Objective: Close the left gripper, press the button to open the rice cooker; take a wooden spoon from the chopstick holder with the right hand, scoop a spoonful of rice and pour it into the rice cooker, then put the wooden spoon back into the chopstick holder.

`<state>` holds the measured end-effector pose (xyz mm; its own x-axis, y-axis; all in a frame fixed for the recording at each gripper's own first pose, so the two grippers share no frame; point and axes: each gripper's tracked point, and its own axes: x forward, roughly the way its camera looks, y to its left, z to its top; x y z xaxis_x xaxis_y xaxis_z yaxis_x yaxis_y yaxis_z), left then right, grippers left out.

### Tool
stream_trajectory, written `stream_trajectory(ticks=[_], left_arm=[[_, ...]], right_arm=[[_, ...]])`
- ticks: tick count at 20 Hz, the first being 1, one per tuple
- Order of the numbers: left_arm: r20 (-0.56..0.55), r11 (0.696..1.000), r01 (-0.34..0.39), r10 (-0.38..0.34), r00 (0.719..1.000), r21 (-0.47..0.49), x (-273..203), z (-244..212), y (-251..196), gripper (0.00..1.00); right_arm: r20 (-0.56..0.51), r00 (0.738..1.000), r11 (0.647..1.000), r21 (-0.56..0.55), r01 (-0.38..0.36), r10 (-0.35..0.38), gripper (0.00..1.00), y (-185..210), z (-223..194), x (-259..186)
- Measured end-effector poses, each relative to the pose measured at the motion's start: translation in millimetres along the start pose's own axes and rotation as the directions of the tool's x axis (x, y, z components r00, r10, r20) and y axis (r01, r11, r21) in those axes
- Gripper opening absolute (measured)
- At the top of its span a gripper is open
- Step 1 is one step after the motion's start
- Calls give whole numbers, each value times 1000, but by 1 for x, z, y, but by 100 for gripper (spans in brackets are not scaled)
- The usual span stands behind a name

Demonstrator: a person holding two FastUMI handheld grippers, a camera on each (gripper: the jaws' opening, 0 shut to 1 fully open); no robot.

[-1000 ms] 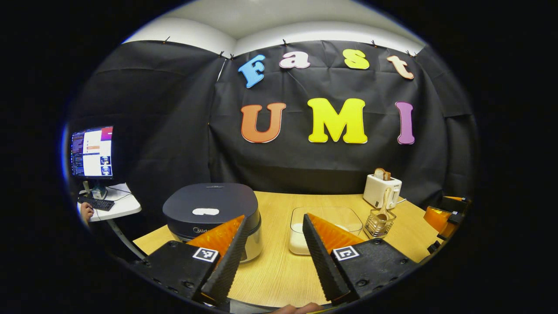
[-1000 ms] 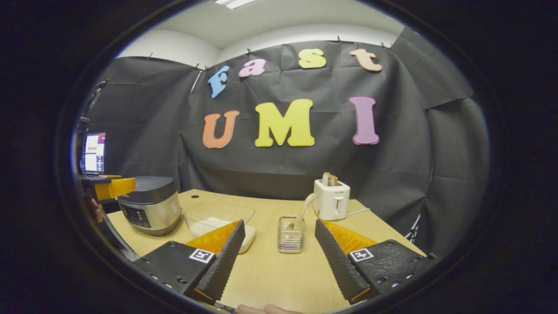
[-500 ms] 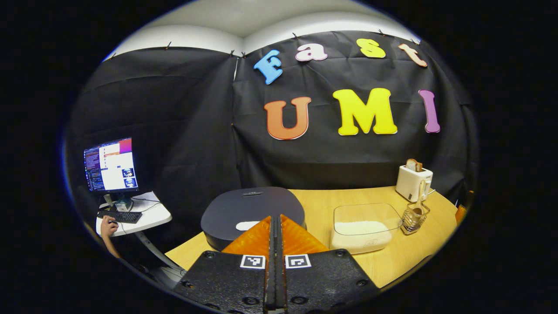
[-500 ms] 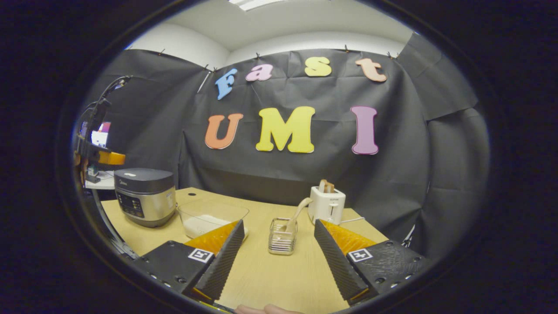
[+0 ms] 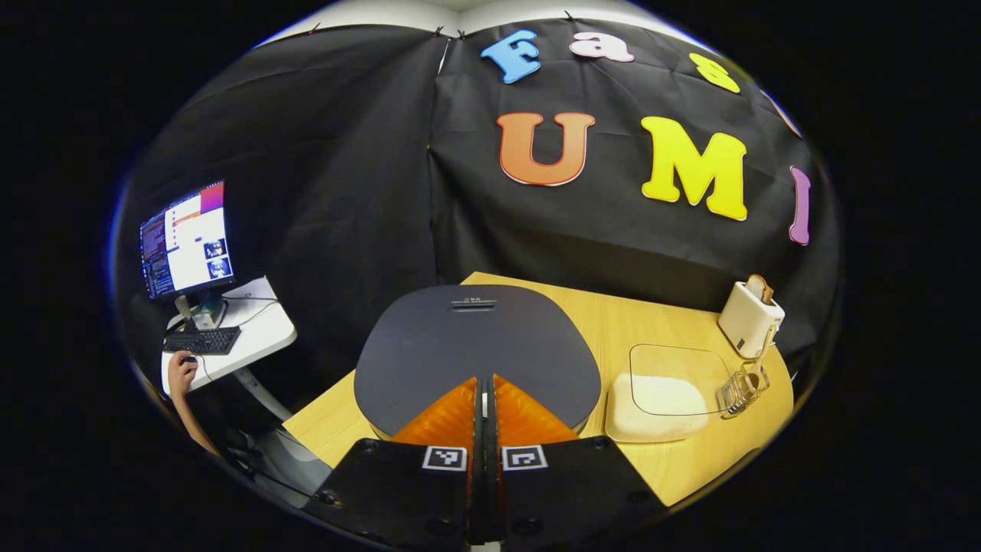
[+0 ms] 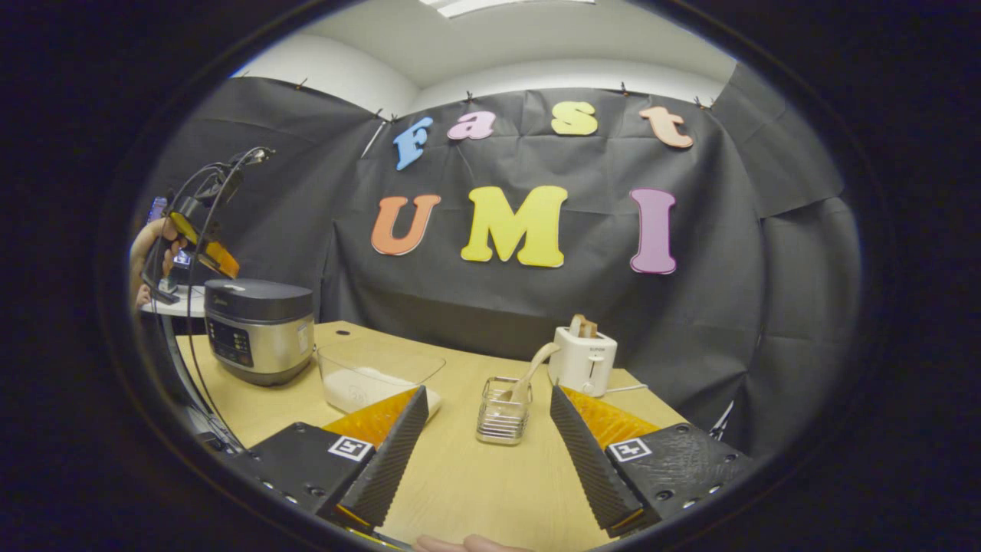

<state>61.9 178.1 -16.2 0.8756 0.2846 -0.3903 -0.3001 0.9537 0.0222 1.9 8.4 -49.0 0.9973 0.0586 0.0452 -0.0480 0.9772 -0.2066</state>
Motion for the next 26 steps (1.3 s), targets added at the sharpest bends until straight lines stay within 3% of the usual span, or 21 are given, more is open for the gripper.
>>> stream_trajectory(ticks=[8, 13, 17, 21, 23, 25, 26], left_arm=[[-32, 999, 13, -12, 999, 32, 4, -9, 0, 3], [37, 993, -42, 38, 999, 113, 7, -13, 1, 3], [11, 992, -74, 73, 997, 100, 6, -13, 4, 3], [148, 994, -94, 84, 985, 61, -17, 27, 2, 3], [313, 992, -113, 88, 946, 62, -42, 68, 3, 3], [371, 995, -71, 41, 928, 67, -69, 77, -10, 0], [382, 997, -25, -5, 924, 74, -80, 76, -21, 13]], right_arm=[[-11, 1000, 1000, 12, 0, 0, 96, -6, -4, -6], [-15, 1000, 999, 34, -8, 8, 95, -5, -8, -8], [-3, 1000, 999, 52, -13, 13, 95, -7, 0, -15], [18, 1000, 999, 38, -3, 2, 96, -13, 4, -22], [12, 1000, 999, 36, 1, -1, 95, -15, 1, -22], [-1, 1000, 999, 31, 11, -11, 95, -19, -4, -21], [-4, 1000, 999, 32, 18, -18, 95, -20, -6, -21]])
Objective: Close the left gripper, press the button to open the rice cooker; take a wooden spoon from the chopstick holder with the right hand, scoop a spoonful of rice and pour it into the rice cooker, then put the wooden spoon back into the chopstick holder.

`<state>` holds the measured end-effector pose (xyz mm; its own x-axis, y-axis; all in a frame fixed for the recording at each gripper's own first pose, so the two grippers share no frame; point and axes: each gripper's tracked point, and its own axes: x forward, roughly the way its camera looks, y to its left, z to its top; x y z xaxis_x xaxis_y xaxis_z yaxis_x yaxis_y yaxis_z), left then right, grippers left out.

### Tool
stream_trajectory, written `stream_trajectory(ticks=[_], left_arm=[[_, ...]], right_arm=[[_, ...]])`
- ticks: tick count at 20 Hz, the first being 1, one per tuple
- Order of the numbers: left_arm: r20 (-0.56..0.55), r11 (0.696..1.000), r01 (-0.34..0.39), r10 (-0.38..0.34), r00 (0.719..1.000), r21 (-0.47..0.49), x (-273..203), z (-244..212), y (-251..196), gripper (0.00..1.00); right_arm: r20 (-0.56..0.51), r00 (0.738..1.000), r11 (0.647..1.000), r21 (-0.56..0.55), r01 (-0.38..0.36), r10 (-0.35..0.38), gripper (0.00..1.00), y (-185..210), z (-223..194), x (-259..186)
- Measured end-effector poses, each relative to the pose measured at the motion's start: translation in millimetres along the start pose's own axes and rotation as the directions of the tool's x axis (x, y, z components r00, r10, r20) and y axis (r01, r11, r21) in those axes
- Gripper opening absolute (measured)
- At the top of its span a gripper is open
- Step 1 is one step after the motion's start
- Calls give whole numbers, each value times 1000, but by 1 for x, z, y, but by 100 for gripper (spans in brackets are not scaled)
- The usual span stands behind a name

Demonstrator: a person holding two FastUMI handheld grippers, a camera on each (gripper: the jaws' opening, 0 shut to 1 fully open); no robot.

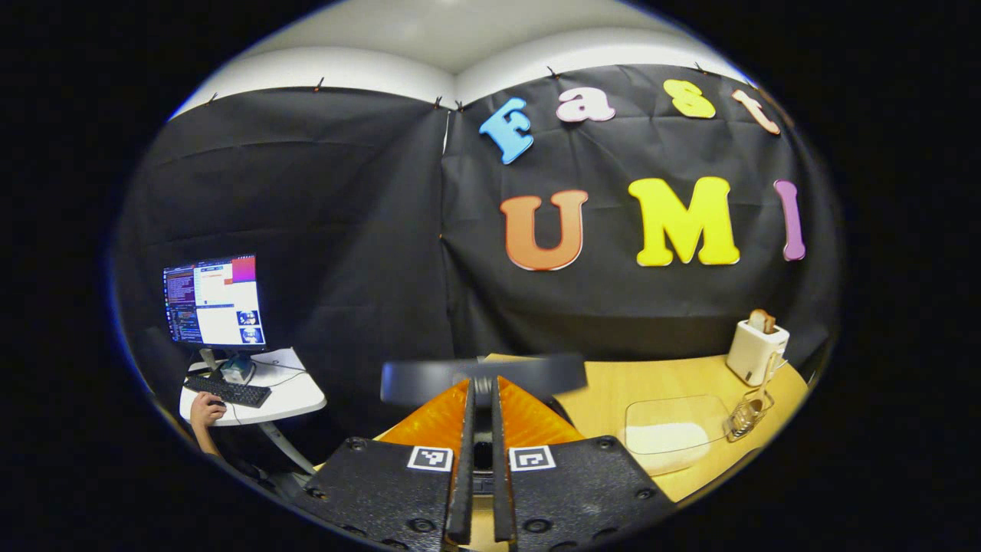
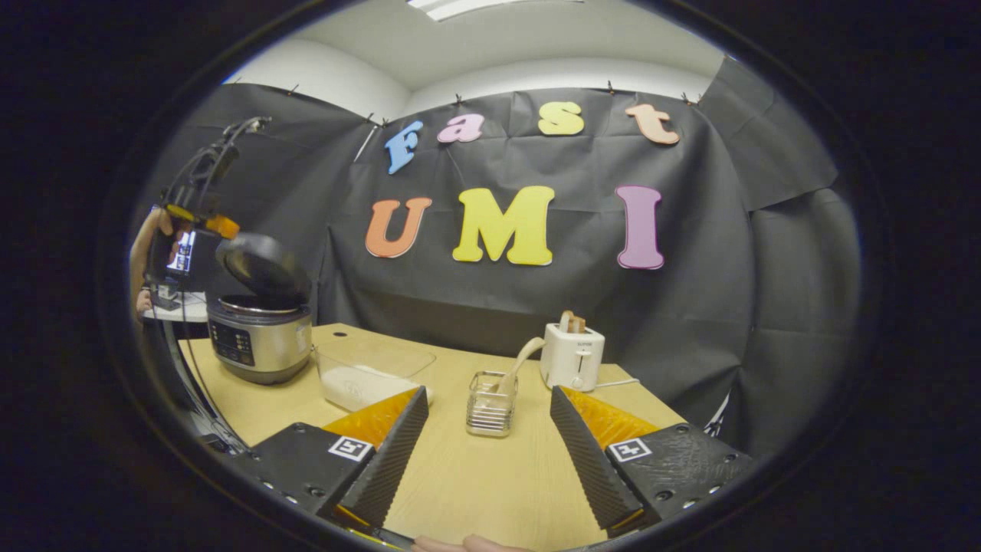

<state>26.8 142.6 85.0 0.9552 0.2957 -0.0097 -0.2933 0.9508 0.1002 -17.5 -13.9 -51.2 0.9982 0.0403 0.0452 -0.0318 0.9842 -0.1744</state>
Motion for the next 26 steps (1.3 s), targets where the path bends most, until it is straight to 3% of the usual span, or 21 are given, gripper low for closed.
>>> stream_trajectory(ticks=[2, 4, 8, 19, 21, 26], left_arm=[[26, 998, 57, -56, 998, -30, -18, 3, -14, 27], [41, 994, 104, -102, 994, -33, -31, 2, -29, 31], [31, 994, 111, -111, 993, 6, -45, -13, -37, 83], [6, 984, 173, -173, 985, -35, -58, -63, -58, 83], [-13, 978, 209, -209, 978, -24, -58, -69, -68, 83], [12, 981, 191, -191, 982, 16, -61, -64, -64, 83]], right_arm=[[-3, 1000, 1000, 7, 10, -10, 95, -4, -2, 1], [-15, 1000, 1000, 9, 24, -23, 96, -8, -4, 4], [-21, 999, 1000, -3, 29, -29, 96, -8, -5, 2], [-64, 997, 999, 28, 46, -44, 95, -8, -8, 29], [-64, 997, 998, 39, 55, -52, 96, -10, -3, 42], [-77, 994, 994, 72, 77, -72, 96, -16, 14, 94]])
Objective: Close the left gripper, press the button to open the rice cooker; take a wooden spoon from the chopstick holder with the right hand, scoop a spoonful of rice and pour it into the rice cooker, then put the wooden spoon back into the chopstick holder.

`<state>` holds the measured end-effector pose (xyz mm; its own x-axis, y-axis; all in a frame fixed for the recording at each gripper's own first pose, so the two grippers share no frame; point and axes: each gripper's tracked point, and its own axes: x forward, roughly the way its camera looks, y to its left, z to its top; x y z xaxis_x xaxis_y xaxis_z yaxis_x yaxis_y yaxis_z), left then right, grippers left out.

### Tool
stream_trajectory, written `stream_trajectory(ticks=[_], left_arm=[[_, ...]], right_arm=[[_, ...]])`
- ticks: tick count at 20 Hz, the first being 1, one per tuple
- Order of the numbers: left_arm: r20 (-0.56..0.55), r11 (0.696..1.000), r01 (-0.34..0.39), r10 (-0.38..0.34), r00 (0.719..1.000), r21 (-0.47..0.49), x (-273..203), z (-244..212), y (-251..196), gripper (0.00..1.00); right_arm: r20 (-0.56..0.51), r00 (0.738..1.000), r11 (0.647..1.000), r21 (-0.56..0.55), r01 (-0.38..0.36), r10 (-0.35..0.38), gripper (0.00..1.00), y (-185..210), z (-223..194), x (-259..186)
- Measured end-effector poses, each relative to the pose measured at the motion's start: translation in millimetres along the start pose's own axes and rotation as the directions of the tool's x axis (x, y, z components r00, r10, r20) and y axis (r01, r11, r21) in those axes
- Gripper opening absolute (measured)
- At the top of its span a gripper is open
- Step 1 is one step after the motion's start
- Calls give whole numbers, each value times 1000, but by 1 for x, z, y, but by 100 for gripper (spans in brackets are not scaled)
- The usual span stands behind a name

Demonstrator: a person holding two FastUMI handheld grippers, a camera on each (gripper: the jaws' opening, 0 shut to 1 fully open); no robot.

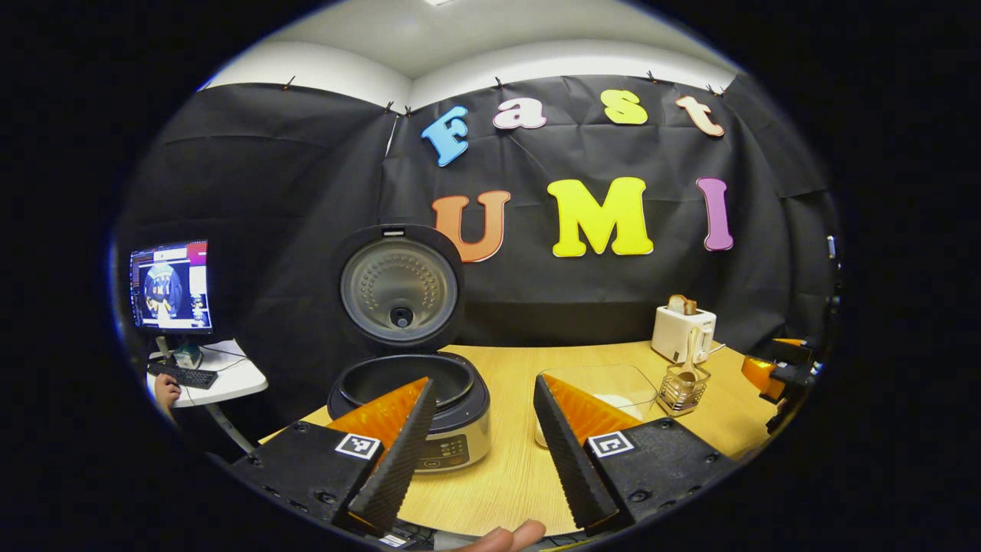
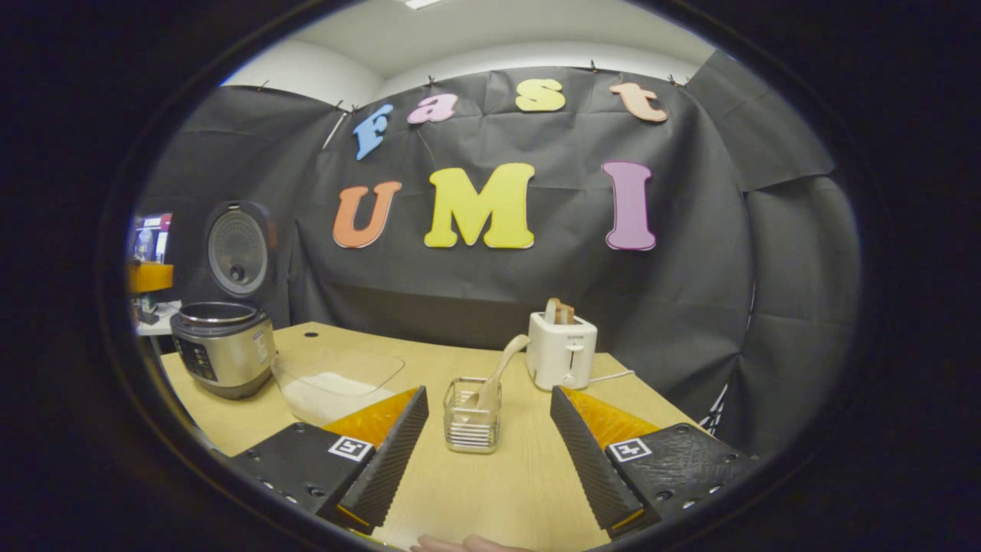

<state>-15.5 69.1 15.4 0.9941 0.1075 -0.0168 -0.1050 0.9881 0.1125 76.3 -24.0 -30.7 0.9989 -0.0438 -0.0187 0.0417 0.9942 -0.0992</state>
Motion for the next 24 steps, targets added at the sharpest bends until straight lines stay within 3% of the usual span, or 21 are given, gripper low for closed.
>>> stream_trajectory(ticks=[5, 11, 13, 15, 18, 20, 21, 22, 24], left_arm=[[12, 999, 35, -35, 999, -32, -3, 5, -4, 83], [-18, 999, 36, -37, 999, -36, 3, -5, 6, 83], [-30, 998, 37, -39, 999, -45, 6, -8, 7, 83], [-41, 998, 38, -40, 998, -50, 8, -11, 9, 83], [-46, 999, 17, -19, 999, -40, 10, -14, 18, 83], [-50, 1000, -1, -1, 999, -25, 11, -16, 24, 83], [-52, 1000, -9, 8, 999, -18, 11, -17, 27, 83], [-53, 1000, -16, 15, 998, -14, 12, -17, 28, 83], [-61, 1000, -22, 21, 998, -15, 14, -19, 29, 83]], right_arm=[[-79, 997, 996, 90, 12, -5, 95, 2, 2, 71], [-172, 985, 993, 111, 38, -18, 95, -11, -18, 163], [-211, 977, 985, 165, 50, -14, 92, -11, -25, 183], [-249, 969, 974, 216, 65, -10, 96, -14, -29, 203], [-310, 951, 975, 202, 89, -22, 92, -21, -41, 233], [-349, 937, 968, 226, 104, -19, 95, -24, -46, 245], [-366, 930, 962, 252, 101, -2, 87, -23, -48, 250], [-379, 925, 956, 281, 87, 28, 91, -19, -49, 254], [-394, 917, 938, 338, 79, 65, 70, -16, -46, 259]])
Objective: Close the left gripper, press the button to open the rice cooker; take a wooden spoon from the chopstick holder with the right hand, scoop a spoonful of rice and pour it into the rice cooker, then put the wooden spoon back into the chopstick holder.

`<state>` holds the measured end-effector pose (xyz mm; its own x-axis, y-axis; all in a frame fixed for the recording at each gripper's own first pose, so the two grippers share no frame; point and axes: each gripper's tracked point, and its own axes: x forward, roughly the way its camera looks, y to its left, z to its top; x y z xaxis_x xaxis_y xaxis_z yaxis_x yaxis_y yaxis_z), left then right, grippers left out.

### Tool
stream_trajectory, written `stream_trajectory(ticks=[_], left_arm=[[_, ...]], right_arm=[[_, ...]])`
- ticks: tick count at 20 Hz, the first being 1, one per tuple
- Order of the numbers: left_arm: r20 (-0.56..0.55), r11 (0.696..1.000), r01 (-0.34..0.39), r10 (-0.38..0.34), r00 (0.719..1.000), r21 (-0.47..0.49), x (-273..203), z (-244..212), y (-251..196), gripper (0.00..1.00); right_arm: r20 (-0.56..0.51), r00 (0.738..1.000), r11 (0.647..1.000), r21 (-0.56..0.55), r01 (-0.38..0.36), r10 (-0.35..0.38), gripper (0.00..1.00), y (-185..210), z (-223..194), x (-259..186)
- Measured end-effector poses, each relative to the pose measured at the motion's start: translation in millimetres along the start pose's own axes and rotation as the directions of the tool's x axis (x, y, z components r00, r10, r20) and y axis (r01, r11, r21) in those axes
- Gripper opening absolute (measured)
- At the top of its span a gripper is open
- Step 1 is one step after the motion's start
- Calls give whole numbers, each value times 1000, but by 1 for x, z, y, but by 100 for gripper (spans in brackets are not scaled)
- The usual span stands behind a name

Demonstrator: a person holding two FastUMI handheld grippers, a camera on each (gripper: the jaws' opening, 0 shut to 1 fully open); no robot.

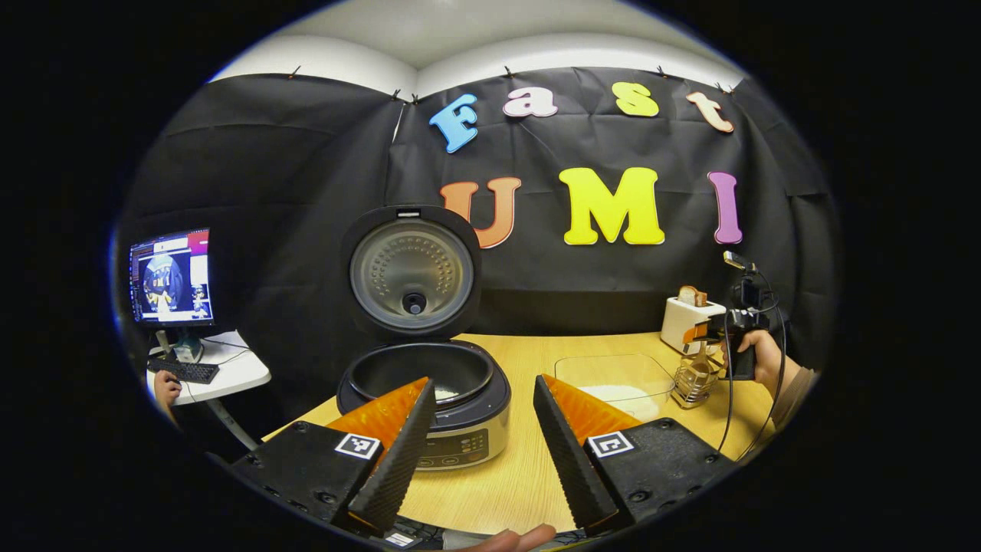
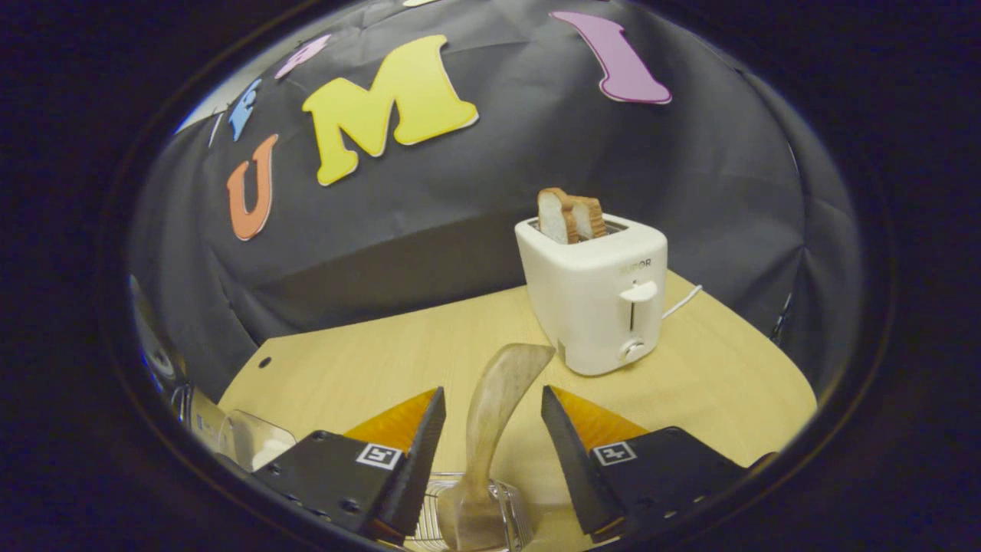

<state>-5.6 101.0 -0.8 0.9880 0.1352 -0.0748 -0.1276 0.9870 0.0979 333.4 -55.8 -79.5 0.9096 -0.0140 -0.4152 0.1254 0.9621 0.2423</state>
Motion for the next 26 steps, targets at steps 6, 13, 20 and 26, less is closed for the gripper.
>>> stream_trajectory(ticks=[6, 13, 20, 26], left_arm=[[-40, 1000, -22, 23, 999, 12, 2, -9, 8, 83], [-29, 999, -22, 23, 999, 30, -3, -3, 8, 83], [-12, 999, -36, 36, 999, 18, -11, 5, 18, 83], [-8, 999, -35, 35, 999, -22, -11, 6, 29, 83]], right_arm=[[-19, 1000, 1000, 13, 17, -17, 24, -5, 3, -11], [20, 998, 995, -84, 55, -54, 19, 15, 3, -67], [92, 992, 987, -134, 93, -81, 14, 42, 33, -109], [192, 981, 984, -170, 47, -13, 14, 93, 63, -150]])
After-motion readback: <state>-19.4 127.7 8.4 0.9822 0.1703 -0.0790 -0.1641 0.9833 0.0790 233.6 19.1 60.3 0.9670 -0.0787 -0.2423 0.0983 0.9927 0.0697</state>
